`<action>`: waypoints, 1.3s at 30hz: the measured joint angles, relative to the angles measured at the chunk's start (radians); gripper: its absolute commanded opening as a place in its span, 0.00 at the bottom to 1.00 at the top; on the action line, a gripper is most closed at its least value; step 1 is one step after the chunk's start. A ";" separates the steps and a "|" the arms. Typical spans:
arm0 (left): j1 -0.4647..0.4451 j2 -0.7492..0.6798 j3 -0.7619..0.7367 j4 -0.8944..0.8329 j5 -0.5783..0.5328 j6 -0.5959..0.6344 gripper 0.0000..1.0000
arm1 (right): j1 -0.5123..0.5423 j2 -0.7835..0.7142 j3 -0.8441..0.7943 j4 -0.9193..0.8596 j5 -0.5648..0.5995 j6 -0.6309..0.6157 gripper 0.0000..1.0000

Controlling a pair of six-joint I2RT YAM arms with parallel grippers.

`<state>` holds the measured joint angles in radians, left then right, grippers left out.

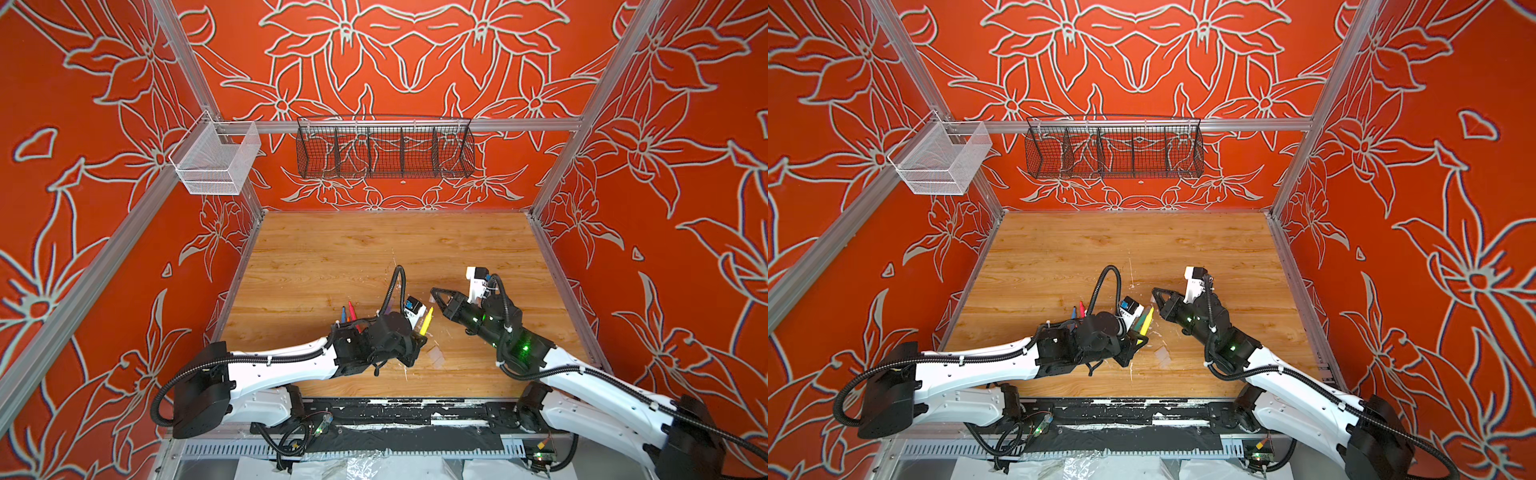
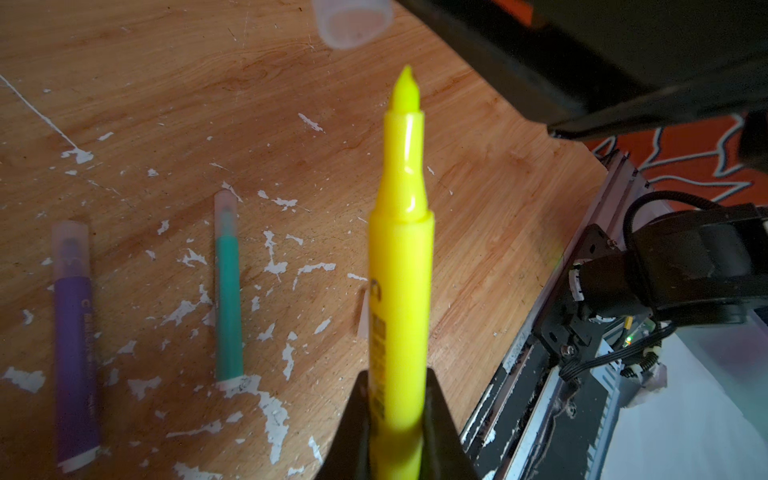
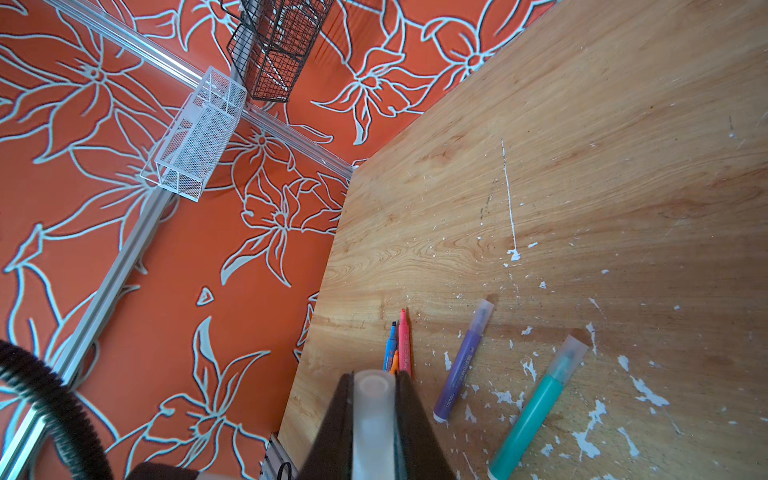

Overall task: Insert the pens into the pen caps
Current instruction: 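Lower the held cap onto the yellow highlighter's tip with the right gripper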

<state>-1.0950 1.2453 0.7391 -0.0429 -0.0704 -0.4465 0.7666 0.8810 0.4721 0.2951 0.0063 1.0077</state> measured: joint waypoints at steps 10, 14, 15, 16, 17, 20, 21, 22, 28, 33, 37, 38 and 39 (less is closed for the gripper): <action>-0.001 0.000 0.000 -0.003 -0.023 0.000 0.00 | 0.032 -0.010 -0.016 0.002 0.004 0.008 0.05; -0.005 0.000 0.000 -0.002 -0.028 0.002 0.00 | 0.045 -0.016 -0.017 0.003 0.013 0.010 0.05; -0.005 0.000 0.000 -0.002 -0.033 0.002 0.00 | 0.050 -0.016 -0.017 0.003 0.012 0.011 0.05; -0.005 0.000 0.000 -0.001 -0.037 0.002 0.00 | 0.055 -0.016 -0.018 0.003 0.013 0.011 0.05; -0.005 0.000 0.000 -0.001 -0.041 0.003 0.00 | 0.058 -0.016 -0.019 0.003 0.014 0.011 0.05; -0.005 -0.001 0.000 -0.001 -0.049 0.003 0.00 | 0.065 -0.016 -0.021 0.002 0.016 0.011 0.05; -0.005 -0.002 0.000 -0.001 -0.050 0.003 0.00 | 0.067 -0.017 -0.021 0.002 0.016 0.011 0.05; -0.005 -0.003 0.000 -0.001 -0.050 0.003 0.00 | 0.067 -0.018 -0.021 0.002 0.016 0.011 0.05; -0.005 -0.018 -0.002 -0.001 -0.049 0.003 0.00 | 0.072 -0.025 -0.021 0.008 0.023 0.011 0.05; 0.005 -0.032 -0.003 -0.001 -0.032 -0.001 0.00 | 0.093 -0.021 -0.021 0.033 0.041 -0.001 0.05; 0.034 -0.036 -0.003 -0.001 0.011 -0.011 0.00 | 0.126 -0.006 -0.021 0.060 0.084 -0.028 0.06; 0.047 -0.039 -0.003 0.000 0.029 -0.013 0.00 | 0.134 -0.004 -0.023 0.066 0.095 -0.034 0.06; 0.059 -0.042 -0.003 -0.002 0.049 -0.016 0.00 | 0.140 -0.002 -0.026 0.076 0.107 -0.039 0.06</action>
<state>-1.0359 1.2030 0.7361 -0.0444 -0.0216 -0.4625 0.9062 0.8787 0.4461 0.3710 0.1135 0.9684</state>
